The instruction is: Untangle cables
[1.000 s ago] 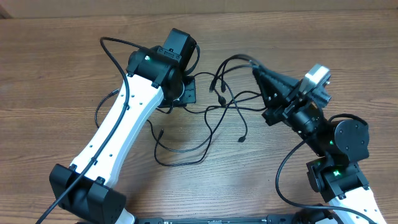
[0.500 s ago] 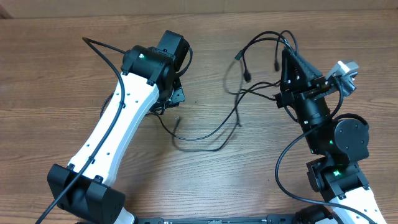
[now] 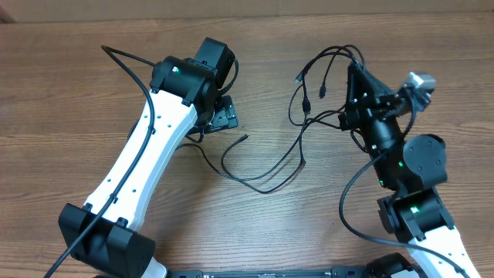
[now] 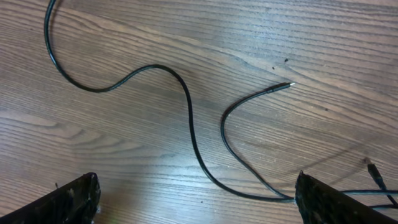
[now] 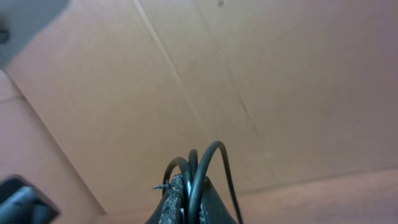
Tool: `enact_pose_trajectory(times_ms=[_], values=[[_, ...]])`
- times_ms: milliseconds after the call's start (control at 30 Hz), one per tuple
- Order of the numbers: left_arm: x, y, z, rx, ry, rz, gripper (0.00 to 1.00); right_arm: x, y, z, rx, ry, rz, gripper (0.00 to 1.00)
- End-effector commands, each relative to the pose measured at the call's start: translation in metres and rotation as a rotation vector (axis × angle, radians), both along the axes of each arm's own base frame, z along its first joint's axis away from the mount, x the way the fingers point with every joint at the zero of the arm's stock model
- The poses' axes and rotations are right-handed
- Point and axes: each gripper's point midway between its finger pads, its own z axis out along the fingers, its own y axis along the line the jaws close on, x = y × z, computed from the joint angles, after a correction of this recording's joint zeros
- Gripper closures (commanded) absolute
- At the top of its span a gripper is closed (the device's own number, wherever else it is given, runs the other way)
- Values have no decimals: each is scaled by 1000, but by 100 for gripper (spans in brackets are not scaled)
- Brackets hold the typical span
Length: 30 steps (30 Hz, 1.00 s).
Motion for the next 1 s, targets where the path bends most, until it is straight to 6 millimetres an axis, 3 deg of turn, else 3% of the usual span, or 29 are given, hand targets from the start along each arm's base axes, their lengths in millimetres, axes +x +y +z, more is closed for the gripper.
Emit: enact_pose_trajectory(times_ms=[0,133,333,433,500,600,633,733,767,867,967], values=[[3,2,-1,15,-3,-11,0,14,5,-8,-3,24,4,96],[6,1,-1,9,-17,-11,0,24,36,-7,9,-27,158,96],[11,-1,0,0,-37,-10,0,32,71,0,171,-84,370,96],[12,-2,0,-2,-40,-10,0,34,75,-3,147,-99,389,96],[11,-2,0,-2,-34,-11,0,48,53,-9,89,-100,266,96],[10,-1,0,2,-31,-28,0,70,3,-23,-5,-77,26,96],[10,-1,0,3,-31,-30,0,80,-28,-35,-72,-43,-105,96],[10,-1,0,2,-31,-29,0,91,-83,-67,-204,70,-294,96],[10,-2,0,1,-31,-29,0,94,-110,-87,-226,144,-360,90],[10,-2,0,1,-31,-30,0,95,-158,-128,-239,292,-450,0],[10,-3,-1,-8,-27,-31,0,90,-182,-156,-241,401,-485,0]])
